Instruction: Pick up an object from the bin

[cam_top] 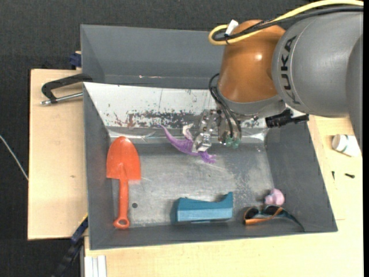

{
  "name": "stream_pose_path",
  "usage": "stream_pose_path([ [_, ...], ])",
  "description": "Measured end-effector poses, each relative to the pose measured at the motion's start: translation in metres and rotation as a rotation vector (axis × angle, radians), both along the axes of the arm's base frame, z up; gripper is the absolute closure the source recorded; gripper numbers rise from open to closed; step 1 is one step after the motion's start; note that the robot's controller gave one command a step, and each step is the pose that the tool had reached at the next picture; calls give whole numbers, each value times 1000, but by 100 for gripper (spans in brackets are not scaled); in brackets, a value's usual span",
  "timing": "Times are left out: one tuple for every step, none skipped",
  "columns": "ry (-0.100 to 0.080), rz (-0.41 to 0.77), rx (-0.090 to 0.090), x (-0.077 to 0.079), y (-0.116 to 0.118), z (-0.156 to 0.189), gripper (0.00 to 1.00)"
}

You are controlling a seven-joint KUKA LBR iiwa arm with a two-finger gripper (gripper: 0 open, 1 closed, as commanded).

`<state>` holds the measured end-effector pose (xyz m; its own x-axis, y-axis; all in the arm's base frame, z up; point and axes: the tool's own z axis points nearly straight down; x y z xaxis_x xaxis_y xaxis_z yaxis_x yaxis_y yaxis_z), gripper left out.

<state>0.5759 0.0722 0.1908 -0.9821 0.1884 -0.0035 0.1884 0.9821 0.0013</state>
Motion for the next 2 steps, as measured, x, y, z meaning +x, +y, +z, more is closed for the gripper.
stream_pose_path([
  [-2,8,2,8,-16,8,100],
  [-1,-14,-2,10,-9,14,100],
])
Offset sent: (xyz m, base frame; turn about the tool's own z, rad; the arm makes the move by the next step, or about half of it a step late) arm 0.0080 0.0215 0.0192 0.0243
